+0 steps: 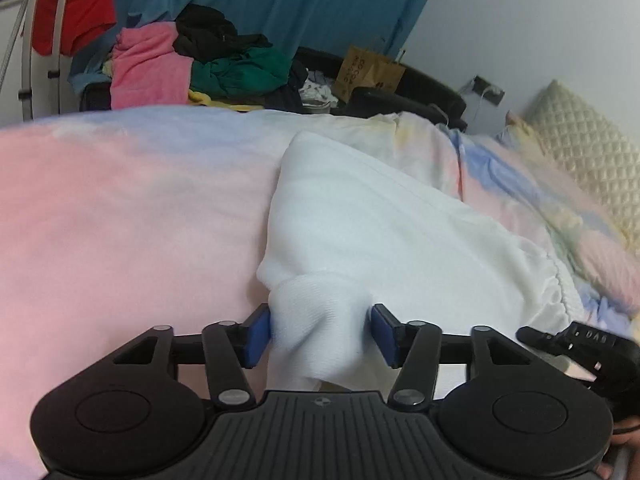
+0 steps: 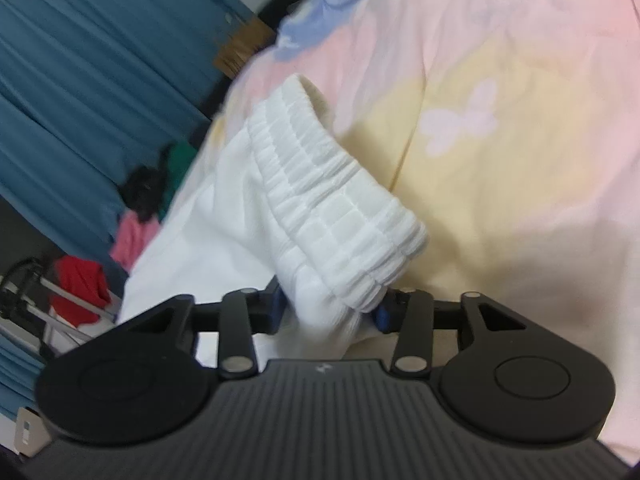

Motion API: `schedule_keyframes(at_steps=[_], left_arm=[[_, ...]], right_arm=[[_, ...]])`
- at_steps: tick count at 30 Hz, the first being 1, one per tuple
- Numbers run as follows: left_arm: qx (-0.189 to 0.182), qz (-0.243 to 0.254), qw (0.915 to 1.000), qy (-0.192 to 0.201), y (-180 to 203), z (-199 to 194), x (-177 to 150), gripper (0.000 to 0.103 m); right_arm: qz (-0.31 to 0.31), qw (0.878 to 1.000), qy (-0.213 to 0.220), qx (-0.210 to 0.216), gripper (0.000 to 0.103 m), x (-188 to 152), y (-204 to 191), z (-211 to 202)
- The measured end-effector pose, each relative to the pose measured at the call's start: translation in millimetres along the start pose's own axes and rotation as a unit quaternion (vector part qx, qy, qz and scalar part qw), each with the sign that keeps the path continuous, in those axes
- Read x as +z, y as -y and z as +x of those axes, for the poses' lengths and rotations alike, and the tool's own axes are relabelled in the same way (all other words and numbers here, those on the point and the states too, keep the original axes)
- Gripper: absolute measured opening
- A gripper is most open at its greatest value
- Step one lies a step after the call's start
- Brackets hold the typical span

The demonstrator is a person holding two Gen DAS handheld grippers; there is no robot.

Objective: Fold clothes

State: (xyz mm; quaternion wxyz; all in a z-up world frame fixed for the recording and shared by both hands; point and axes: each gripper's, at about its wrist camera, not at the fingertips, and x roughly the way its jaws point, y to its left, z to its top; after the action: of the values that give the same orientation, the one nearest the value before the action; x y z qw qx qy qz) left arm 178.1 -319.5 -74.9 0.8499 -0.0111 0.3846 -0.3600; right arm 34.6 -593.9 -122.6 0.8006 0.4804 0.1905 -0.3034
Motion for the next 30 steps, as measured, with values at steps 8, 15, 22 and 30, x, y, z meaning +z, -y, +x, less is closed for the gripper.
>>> schedule_keyframes(at_steps=[8, 15, 22, 30], left_arm=[[0.022, 0.055, 0.9972, 0.045, 44, -102, 13, 0.088], [0.019, 0.091, 0.9893, 0.112, 92, -208, 11, 0.103], [0.026, 0.132, 0.98, 0.146, 123, -294, -20, 0.103], [0.034, 0.133, 0.9742, 0.179, 123, -352, -73, 0.103]], right_arm=[[-0.014, 0.997, -0.031, -0.066, 0.048, 14, -22, -78], [-0.114, 0.993, 0.021, -0.008, 0.048, 10, -66, -184], [-0.239, 0.966, 0.088, 0.044, 0.087, -23, -107, -275], [-0.305, 0.941, 0.132, 0.062, 0.087, -75, -117, -320]])
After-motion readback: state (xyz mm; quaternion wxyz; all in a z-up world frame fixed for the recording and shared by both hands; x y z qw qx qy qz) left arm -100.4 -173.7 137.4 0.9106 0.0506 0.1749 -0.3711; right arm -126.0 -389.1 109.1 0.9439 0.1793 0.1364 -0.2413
